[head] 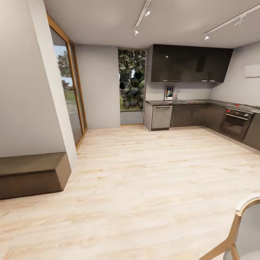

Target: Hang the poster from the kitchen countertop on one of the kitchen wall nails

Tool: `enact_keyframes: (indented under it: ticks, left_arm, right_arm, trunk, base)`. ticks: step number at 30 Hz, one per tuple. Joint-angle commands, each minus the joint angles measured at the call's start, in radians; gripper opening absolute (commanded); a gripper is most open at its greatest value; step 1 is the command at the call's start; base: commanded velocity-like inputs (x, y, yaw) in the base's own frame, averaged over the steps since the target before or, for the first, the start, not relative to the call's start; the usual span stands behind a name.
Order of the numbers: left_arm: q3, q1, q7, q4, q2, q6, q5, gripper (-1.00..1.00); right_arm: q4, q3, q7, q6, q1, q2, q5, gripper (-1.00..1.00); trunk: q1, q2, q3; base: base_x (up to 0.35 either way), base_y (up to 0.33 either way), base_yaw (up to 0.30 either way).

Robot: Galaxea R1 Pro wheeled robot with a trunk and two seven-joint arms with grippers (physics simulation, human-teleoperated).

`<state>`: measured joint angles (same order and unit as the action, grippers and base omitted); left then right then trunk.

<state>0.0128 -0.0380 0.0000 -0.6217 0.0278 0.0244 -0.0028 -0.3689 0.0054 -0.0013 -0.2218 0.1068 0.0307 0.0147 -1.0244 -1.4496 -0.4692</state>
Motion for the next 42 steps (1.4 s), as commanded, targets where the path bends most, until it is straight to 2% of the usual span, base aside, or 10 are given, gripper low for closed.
enact_keyframes:
  ticks: [1, 42]
  left_arm:
    - [0.001, 0.000, 0.000, -0.001, 0.000, 0.002, 0.000, 1.00]
    - [0.001, 0.000, 0.000, -0.001, 0.000, 0.002, 0.000, 1.00]
  right_arm:
    - [0.001, 0.001, 0.000, -0.003, 0.001, 0.000, 0.001, 1.00]
    - [0.001, -0.001, 0.000, -0.004, 0.001, 0.001, 0.001, 1.00]
  trunk:
    - [-0.001, 0.000, -0.001]
    - [-0.001, 0.000, -0.001]
  base:
    - [0.337, 0.000, 0.000]
    - [0.337, 0.000, 0.000]
